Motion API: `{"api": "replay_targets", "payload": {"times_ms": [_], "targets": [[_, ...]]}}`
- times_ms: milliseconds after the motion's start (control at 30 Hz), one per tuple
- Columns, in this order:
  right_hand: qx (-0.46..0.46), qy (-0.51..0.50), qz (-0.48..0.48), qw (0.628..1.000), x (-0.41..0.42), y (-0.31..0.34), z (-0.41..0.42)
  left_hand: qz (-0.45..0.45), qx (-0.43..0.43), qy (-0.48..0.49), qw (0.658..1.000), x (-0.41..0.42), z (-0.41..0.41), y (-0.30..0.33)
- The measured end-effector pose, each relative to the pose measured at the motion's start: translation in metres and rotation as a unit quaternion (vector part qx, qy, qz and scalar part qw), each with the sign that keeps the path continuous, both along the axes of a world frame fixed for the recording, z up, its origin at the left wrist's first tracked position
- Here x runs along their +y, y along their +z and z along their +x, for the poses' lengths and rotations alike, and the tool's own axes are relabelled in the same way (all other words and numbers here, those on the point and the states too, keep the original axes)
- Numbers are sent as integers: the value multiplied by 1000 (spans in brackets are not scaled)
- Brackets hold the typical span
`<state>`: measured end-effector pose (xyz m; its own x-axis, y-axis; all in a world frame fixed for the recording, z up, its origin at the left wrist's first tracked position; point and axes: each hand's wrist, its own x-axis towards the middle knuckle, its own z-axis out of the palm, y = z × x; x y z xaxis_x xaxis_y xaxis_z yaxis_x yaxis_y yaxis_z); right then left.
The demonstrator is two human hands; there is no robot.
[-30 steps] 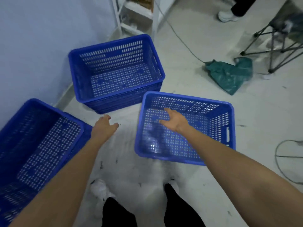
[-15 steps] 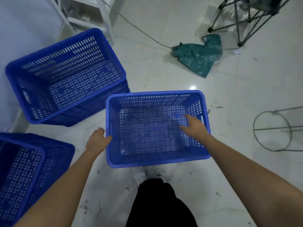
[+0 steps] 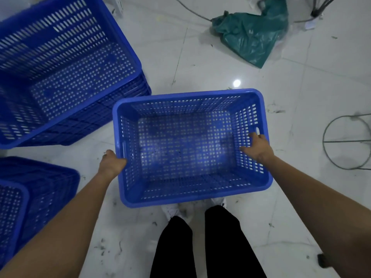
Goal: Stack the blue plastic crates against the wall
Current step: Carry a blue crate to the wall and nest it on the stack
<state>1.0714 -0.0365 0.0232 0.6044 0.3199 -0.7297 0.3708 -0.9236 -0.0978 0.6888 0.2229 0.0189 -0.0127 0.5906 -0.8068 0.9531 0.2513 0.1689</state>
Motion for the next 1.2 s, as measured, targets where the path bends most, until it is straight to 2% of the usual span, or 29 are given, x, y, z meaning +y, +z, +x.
{"api": "replay_targets", "payload": {"times_ms": [133,233,333,433,567,733,867,1033,1200], "targets": [[-82,10,-17,996,2,-32,25,20,11,26,999,6,2,-29],[-147,-58,-31,987,2,-45,38,-1,13,69,998,7,2,-47],[-117,-123,-21,985,-6,-69,52,-15,-2,149,989,8,5,-67],[-83,-186,17,979,-12,-81,65,17,-9,195,981,11,6,-78],[-38,-242,17,969,-20,-91,82,37,-19,216,975,21,2,-87],[-23,-303,76,950,-32,-94,90,37,-34,230,972,21,5,-85],[-35,-354,126,926,-50,-74,89,44,-84,269,958,2,-1,-60],[-1,-333,148,931,-61,-28,94,-15,-148,306,940,-12,-33,-17],[44,-317,195,927,-42,21,86,34,-174,339,924,-34,-56,31]]}}
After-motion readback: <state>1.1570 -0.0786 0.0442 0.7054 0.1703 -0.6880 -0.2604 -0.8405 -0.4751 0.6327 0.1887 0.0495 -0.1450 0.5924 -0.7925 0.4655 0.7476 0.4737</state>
